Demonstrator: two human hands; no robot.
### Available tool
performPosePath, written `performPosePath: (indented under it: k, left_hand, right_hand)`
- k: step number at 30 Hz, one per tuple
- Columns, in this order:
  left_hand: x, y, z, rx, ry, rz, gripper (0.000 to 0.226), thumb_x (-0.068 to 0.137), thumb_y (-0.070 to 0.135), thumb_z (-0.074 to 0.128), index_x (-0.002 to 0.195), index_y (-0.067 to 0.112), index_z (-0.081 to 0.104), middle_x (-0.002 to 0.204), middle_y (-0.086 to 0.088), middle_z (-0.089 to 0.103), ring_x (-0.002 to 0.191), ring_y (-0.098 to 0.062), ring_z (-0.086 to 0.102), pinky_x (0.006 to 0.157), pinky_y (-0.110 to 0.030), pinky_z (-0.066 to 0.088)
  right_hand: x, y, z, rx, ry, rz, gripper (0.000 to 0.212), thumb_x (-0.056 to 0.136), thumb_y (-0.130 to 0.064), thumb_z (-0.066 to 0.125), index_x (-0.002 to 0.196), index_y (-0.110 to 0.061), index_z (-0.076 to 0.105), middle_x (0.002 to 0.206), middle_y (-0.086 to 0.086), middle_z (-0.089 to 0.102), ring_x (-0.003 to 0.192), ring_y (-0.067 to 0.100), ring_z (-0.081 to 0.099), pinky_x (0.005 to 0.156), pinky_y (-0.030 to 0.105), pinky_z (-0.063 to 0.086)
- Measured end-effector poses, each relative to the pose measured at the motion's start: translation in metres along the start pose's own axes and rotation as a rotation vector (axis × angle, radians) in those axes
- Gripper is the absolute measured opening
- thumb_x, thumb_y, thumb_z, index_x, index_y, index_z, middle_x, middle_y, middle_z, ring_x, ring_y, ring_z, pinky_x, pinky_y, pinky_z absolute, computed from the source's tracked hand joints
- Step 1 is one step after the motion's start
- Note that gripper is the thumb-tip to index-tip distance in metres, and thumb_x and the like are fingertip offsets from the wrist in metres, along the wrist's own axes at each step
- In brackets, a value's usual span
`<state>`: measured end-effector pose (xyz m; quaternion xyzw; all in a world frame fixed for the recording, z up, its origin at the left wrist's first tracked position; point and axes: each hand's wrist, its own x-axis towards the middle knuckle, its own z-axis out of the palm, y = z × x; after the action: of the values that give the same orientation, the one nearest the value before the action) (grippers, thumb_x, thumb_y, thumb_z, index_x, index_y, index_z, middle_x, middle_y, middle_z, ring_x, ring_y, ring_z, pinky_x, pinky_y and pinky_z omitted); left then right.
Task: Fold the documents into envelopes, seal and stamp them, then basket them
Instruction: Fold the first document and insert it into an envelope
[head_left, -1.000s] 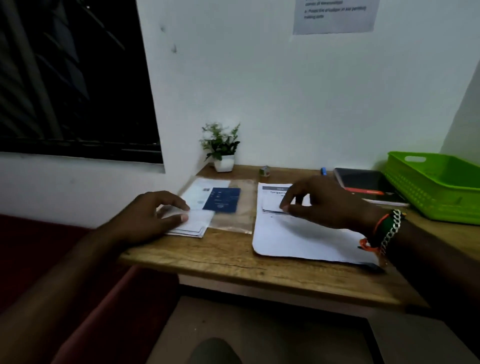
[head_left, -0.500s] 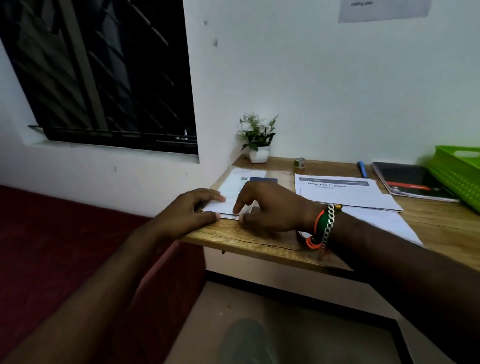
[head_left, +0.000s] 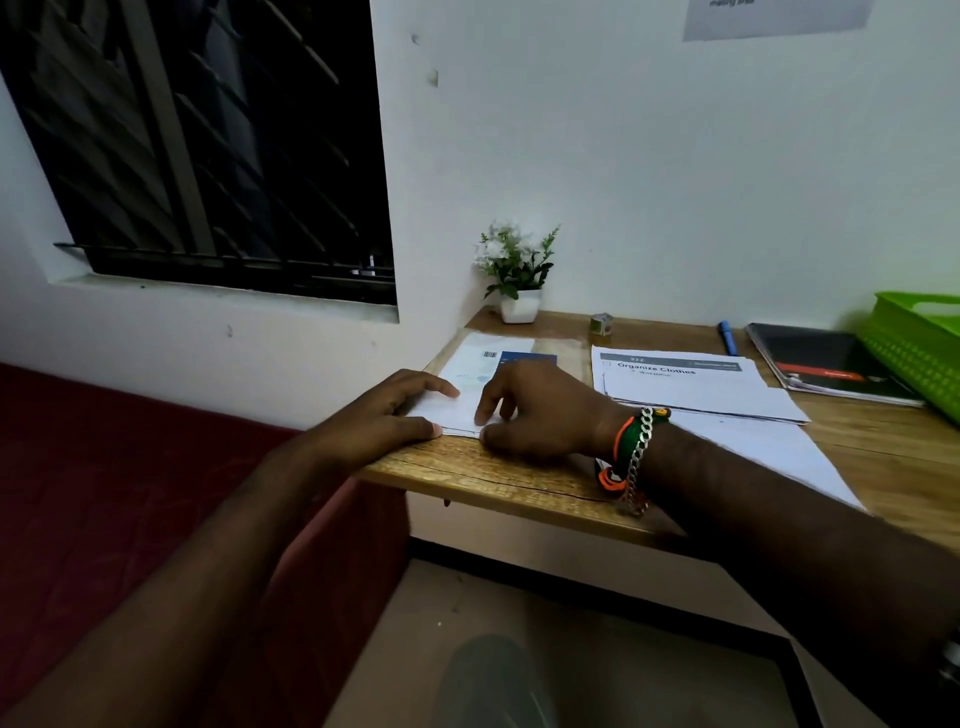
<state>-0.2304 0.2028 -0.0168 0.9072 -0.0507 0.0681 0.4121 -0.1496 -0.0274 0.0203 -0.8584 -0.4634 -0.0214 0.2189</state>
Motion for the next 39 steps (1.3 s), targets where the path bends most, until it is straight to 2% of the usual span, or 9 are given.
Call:
performPosePath:
  k: [5, 8, 12, 16, 23, 25, 31, 35, 39]
  left_hand:
    - [0.002, -0.001, 0.001, -0.041, 0.003, -0.008, 0.039, 0.092, 0.026, 0.07, 0.127, 0.041, 0.063, 0.136, 0.018, 0.048, 0.119, -0.007, 0.054, 0.085, -0.021, 0.044]
    - [0.004, -0.002, 0.002, -0.034, 0.01, -0.012, 0.037, 0.096, 0.018, 0.068, 0.127, 0.039, 0.063, 0.135, 0.019, 0.048, 0.118, -0.006, 0.054, 0.084, -0.021, 0.045]
    - [0.004, -0.002, 0.002, 0.004, 0.018, 0.0, 0.036, 0.097, 0.022, 0.067, 0.127, 0.041, 0.062, 0.136, 0.019, 0.047, 0.117, -0.007, 0.054, 0.085, -0.023, 0.045]
    - [0.003, -0.001, 0.003, 0.052, 0.036, 0.026, 0.037, 0.09, 0.043, 0.06, 0.127, 0.043, 0.061, 0.135, 0.021, 0.049, 0.116, -0.004, 0.054, 0.087, -0.024, 0.044]
    - [0.003, -0.001, 0.004, 0.06, 0.06, 0.052, 0.022, 0.104, 0.037, 0.056, 0.125, 0.039, 0.062, 0.13, 0.018, 0.056, 0.114, -0.002, 0.058, 0.089, -0.026, 0.044]
    - [0.002, -0.002, 0.003, 0.054, 0.071, 0.058, 0.027, 0.101, 0.041, 0.06, 0.128, 0.04, 0.057, 0.13, 0.018, 0.058, 0.115, 0.0, 0.058, 0.092, -0.027, 0.045]
    - [-0.004, 0.002, 0.002, -0.003, 0.183, 0.044, 0.073, 0.078, 0.062, 0.078, 0.137, 0.046, 0.038, 0.132, 0.015, 0.059, 0.12, -0.003, 0.06, 0.098, -0.03, 0.049]
    - [-0.007, 0.006, 0.002, 0.101, 0.249, 0.059, 0.06, 0.081, 0.063, 0.073, 0.129, 0.044, 0.043, 0.121, 0.017, 0.064, 0.111, -0.005, 0.064, 0.096, -0.042, 0.054]
    - [-0.009, 0.018, 0.006, 0.189, 0.344, 0.062, 0.07, 0.082, 0.073, 0.064, 0.141, 0.042, 0.043, 0.137, 0.021, 0.058, 0.125, -0.009, 0.059, 0.103, -0.044, 0.05]
  right_hand:
    - [0.002, 0.001, 0.002, 0.073, 0.018, 0.012, 0.008, 0.085, -0.024, 0.072, 0.089, -0.02, 0.078, 0.089, -0.013, 0.074, 0.08, 0.0, 0.067, 0.068, 0.018, 0.047]
    - [0.001, 0.003, 0.0, 0.097, -0.005, 0.002, 0.012, 0.087, -0.014, 0.069, 0.095, -0.018, 0.078, 0.095, -0.009, 0.076, 0.083, 0.002, 0.068, 0.074, 0.02, 0.051]
    - [-0.001, 0.003, 0.002, 0.045, -0.008, -0.02, 0.014, 0.086, -0.022, 0.069, 0.096, -0.028, 0.076, 0.102, -0.013, 0.071, 0.089, 0.007, 0.067, 0.078, 0.028, 0.054]
    - [-0.001, 0.0, 0.004, 0.057, 0.048, -0.013, 0.009, 0.086, -0.037, 0.072, 0.093, -0.031, 0.075, 0.102, -0.012, 0.067, 0.094, 0.008, 0.065, 0.077, 0.028, 0.054]
    - [0.002, -0.004, 0.006, -0.012, 0.142, -0.02, 0.008, 0.087, -0.032, 0.071, 0.089, -0.026, 0.076, 0.088, -0.017, 0.057, 0.09, 0.007, 0.059, 0.073, 0.027, 0.044]
    - [0.003, -0.005, 0.007, -0.028, 0.191, -0.047, 0.008, 0.088, -0.029, 0.069, 0.087, -0.025, 0.075, 0.081, -0.019, 0.053, 0.087, 0.006, 0.056, 0.073, 0.027, 0.042]
    - [-0.001, -0.018, -0.003, 0.03, 0.288, -0.14, 0.008, 0.091, -0.025, 0.066, 0.087, -0.021, 0.072, 0.087, -0.009, 0.066, 0.076, 0.005, 0.056, 0.069, 0.026, 0.045]
    - [-0.005, -0.029, -0.015, 0.098, 0.346, -0.146, 0.008, 0.093, -0.022, 0.064, 0.088, -0.02, 0.07, 0.086, -0.008, 0.07, 0.071, -0.001, 0.056, 0.066, 0.026, 0.044]
    - [-0.013, -0.044, -0.026, 0.214, 0.46, -0.149, 0.009, 0.095, -0.022, 0.065, 0.088, -0.019, 0.069, 0.084, -0.009, 0.07, 0.077, 0.004, 0.063, 0.07, 0.029, 0.052]
